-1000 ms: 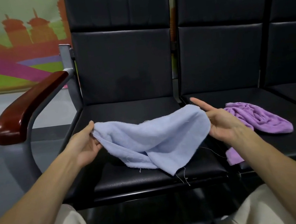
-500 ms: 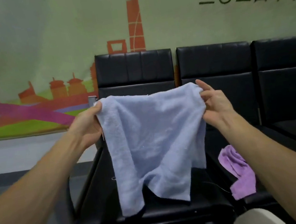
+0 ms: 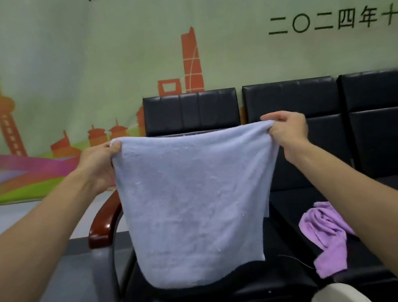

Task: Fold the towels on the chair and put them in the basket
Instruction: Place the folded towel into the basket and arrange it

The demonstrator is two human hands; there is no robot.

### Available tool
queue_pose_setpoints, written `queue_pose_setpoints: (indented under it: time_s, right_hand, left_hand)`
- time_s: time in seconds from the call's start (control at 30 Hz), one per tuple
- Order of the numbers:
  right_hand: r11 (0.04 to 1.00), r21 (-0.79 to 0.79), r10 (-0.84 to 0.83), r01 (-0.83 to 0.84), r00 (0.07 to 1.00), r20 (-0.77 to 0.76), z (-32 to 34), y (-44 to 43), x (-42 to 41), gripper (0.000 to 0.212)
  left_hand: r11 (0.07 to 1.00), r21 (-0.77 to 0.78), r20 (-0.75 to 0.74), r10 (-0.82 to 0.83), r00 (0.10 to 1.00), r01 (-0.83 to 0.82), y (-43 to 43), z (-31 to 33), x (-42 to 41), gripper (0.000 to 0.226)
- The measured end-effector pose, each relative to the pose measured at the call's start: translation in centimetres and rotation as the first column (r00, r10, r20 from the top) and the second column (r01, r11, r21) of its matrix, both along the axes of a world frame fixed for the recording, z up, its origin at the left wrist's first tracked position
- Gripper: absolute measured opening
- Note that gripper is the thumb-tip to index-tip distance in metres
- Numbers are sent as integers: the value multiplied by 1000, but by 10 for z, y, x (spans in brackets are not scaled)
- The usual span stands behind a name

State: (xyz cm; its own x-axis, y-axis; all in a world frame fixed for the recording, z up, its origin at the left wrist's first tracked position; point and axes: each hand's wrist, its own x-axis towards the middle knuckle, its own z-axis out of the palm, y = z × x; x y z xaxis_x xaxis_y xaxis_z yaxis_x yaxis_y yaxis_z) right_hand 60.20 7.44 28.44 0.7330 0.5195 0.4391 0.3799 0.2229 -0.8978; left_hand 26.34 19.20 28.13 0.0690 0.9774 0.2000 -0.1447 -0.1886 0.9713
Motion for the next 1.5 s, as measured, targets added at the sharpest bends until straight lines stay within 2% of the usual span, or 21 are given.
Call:
queue_pose_setpoints:
  time_s: [0.1,0.2,0.3,0.37,0.47,0.53,0.6,0.7,0.8,0.9,1.03,1.17,1.27,1.37,1.5]
  right_hand:
    - [992,-49,-107,118,977,184,-2,0,3,31]
    - [977,-134,-103,168,914,393,-8,0,6,25]
    - [963,-206,-79,176,910,407,-15,3,7,20]
    - [960,-256,-33,111,956,293,-19,6,7,18]
    - [975,-203,82,-87,996,-35,-24,9,6,19]
    - [984,-105,124,-146,974,-191,-23,11,7,21]
    - [984,-20,164,-177,941,-297,-21,10,6,17]
    - [970,82,243,-229,890,-387,-19,8,7,12]
    - [956,16,286,-291,923,-258,-21,10,14,27]
    - [976,-126,173,-176,984,-40,-25,15,18,39]
    - [991,-118,-43,62,987,152,-26,19,15,18]
    - [984,-70,-147,165,966,212,-23,22,15,2]
    - [983,-42,-165,178,962,218,-23,18,15,5]
    - [991,-91,-74,98,969,237,-28,9,12,8]
    - [993,-92,-53,73,979,198,-34,-5,9,4]
  left_hand:
    - [989,-97,88,-102,991,110,-6,-1,-6,21]
    - [989,-116,66,-82,994,90,-8,-4,-11,23]
    - [998,-63,-25,-20,999,19,-7,-12,-10,21]
    - [999,-27,-59,20,998,-22,-6,-17,-5,16]
    - [997,4,-48,81,996,-81,-2,-22,1,8]
    - [994,15,-44,108,993,-108,2,-27,4,7]
    - [994,22,-47,105,993,-104,5,-30,6,17]
    - [993,67,-100,106,989,-99,12,-35,7,23]
    - [977,155,-237,179,955,-145,15,-36,8,31]
    - [936,293,-364,299,882,-197,15,-36,15,28]
    - [825,497,-449,510,734,-270,12,-30,25,22]
    - [755,591,-455,604,654,-286,15,-21,28,21]
    - [761,561,-441,607,661,-326,10,-16,28,24]
    - [809,508,-445,540,714,-295,3,-17,27,25]
    - [846,444,-413,485,771,-295,-8,-19,26,23]
